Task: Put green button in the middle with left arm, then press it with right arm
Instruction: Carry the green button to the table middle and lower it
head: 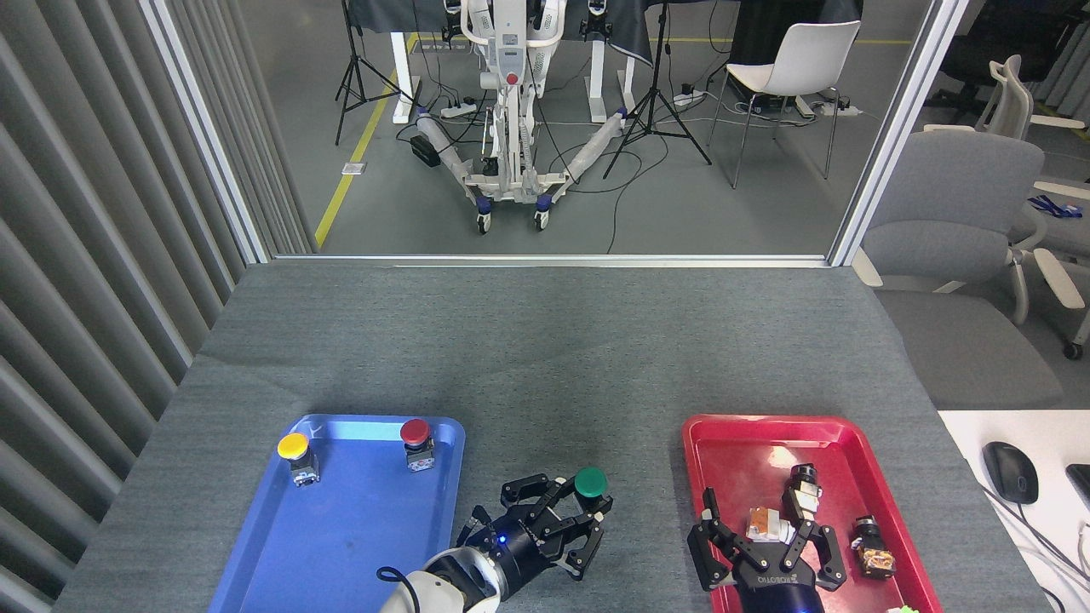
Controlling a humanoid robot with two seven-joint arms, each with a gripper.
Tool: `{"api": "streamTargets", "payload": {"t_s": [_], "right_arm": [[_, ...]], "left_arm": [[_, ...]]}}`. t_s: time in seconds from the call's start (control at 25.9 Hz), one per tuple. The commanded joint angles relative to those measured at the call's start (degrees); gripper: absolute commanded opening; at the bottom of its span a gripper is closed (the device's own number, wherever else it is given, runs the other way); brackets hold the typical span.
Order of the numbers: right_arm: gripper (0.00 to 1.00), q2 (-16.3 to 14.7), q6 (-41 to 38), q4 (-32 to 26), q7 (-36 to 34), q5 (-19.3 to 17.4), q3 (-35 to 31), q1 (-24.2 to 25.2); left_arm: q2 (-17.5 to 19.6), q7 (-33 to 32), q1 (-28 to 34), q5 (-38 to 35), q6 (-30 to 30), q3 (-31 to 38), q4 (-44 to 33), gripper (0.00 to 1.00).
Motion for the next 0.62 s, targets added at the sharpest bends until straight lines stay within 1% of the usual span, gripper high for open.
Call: {"api": "streamTargets", "payload": {"t_s": [0.0,0.12,0.15,0.19,0.23,0.27,0.31,0.35,0.5,0.58], "right_arm": [[1.0,0.19,1.66,-0.06,-0.19,-0.05,0.84,-0.1],[1.0,0.37,1.75,-0.06,-0.1,0.12,0.84,-0.19],[1.0,0.46,1.75,0.03,-0.1,0.12,0.84,-0.28],[1.0,0.46,1.84,0.03,-0.1,0.21,0.84,-0.37],[1.0,0.19,2.45,0.11,-0.1,0.21,0.84,-0.45],[1.0,0.02,3.15,0.11,-0.1,0.21,1.01,-0.37],[1.0,-0.07,3.77,0.2,-0.1,0.21,1.28,-0.1],[1.0,-0.07,3.95,0.29,-0.1,0.21,1.54,0.16],[1.0,-0.25,3.95,0.82,-0.27,0.21,1.89,0.43],[0.99,-0.25,4.03,1.08,-0.28,0.3,1.89,0.25]], "left_arm": [[0.19,0.16,0.91,0.29,0.2,0.11,0.27,0.0],[0.27,1.22,2.14,0.12,-0.07,0.02,-0.26,0.01],[0.19,1.48,2.23,0.12,-0.07,0.02,-0.26,0.14],[0.19,1.66,2.32,0.12,0.11,-0.07,-0.26,0.42],[0.1,1.66,2.41,0.12,0.2,-0.07,-0.26,0.76],[0.01,1.74,2.67,0.12,0.2,-0.07,-0.35,0.89],[0.01,1.74,3.02,0.12,0.2,-0.07,-0.79,0.97],[0.01,1.39,3.2,0.21,0.11,-0.07,-1.05,0.99],[0.1,0.86,3.99,1.17,0.02,0.02,-1.93,0.99],[0.54,0.86,6.01,1.35,0.2,0.02,-5.53,0.99]]}}
